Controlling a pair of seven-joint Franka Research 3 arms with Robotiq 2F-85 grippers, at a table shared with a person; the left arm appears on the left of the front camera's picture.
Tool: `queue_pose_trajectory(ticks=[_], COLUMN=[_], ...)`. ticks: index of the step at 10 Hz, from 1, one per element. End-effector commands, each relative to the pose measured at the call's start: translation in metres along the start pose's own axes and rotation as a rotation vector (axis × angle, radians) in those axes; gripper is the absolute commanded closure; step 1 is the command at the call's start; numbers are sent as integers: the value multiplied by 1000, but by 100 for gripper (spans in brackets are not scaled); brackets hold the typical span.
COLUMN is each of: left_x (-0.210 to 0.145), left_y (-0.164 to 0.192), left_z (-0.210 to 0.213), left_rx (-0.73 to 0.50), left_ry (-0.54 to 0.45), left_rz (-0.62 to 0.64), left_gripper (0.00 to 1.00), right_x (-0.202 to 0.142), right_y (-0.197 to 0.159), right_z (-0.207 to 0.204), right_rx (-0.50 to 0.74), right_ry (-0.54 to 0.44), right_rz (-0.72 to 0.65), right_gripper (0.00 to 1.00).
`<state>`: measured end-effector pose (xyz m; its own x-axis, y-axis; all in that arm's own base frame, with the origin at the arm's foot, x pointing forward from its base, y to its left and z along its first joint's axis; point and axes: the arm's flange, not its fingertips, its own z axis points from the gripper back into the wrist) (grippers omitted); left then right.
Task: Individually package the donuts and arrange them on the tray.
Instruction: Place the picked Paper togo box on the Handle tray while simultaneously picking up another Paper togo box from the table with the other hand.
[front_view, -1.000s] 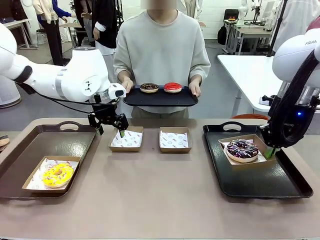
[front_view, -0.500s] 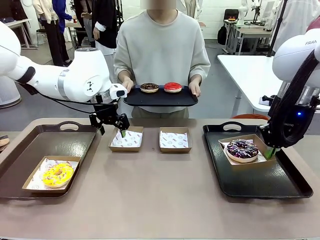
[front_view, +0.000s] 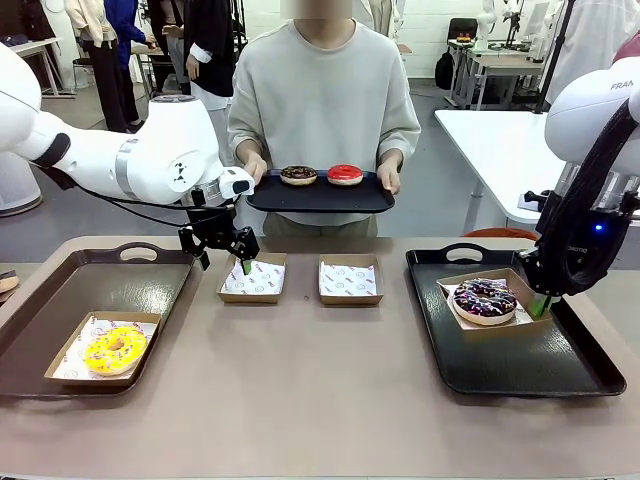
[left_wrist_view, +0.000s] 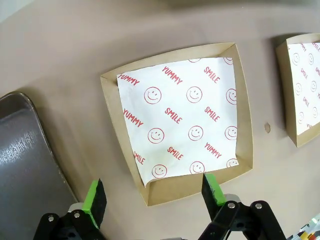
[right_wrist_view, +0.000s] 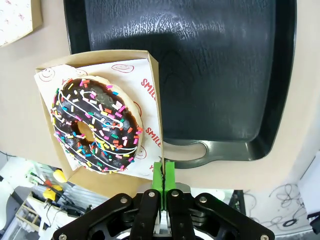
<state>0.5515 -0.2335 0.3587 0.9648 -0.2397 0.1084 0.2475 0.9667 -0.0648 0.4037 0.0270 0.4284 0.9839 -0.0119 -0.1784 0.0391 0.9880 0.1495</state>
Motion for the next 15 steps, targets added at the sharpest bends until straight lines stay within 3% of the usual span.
queue_pose_trajectory(ticks=[1,7,11,15], left_x=[-4,6,12,16], left_y=[0,1,-4,-3], left_z=[2,-3,-6,-8], left_rx=[3,-13,-27,-36], left_ry=[0,11,56,76], left_rz=[-1,12,11,14], left_gripper=[0,0,0,0], right_x=[-2,6,10,9], right_y=[-1,-3,-3,-4], right_z=[3,-43,-67,-75], right_rx=[2,-17,-27,-55], right_ry=[3,13,-57,-60], right_rz=[-1,1,30,18], right_gripper=[99,99,99,99])
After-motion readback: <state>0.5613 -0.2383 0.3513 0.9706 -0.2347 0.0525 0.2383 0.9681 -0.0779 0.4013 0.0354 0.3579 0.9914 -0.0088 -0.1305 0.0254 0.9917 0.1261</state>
